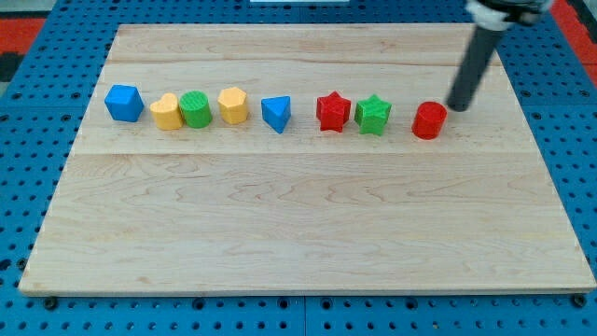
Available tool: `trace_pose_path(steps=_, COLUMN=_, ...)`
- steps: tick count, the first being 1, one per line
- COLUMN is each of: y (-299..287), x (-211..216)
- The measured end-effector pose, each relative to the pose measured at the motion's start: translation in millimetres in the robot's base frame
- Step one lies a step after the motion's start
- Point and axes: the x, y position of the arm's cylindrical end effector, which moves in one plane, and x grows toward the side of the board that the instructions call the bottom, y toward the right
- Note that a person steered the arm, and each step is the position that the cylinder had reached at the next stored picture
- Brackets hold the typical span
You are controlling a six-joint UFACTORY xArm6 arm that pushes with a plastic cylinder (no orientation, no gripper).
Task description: Move the red star to the bottom left of green star
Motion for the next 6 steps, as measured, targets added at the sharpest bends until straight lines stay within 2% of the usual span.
trace_pose_path(steps=1, y=-61.3, x=-24.2)
trace_pose_path(steps=2, y=-144.2, x=-23.2)
trace_pose_path(steps=5, y=-153.5, x=-11.9)
trace_pose_path(steps=6, y=-140.9, x=46.9)
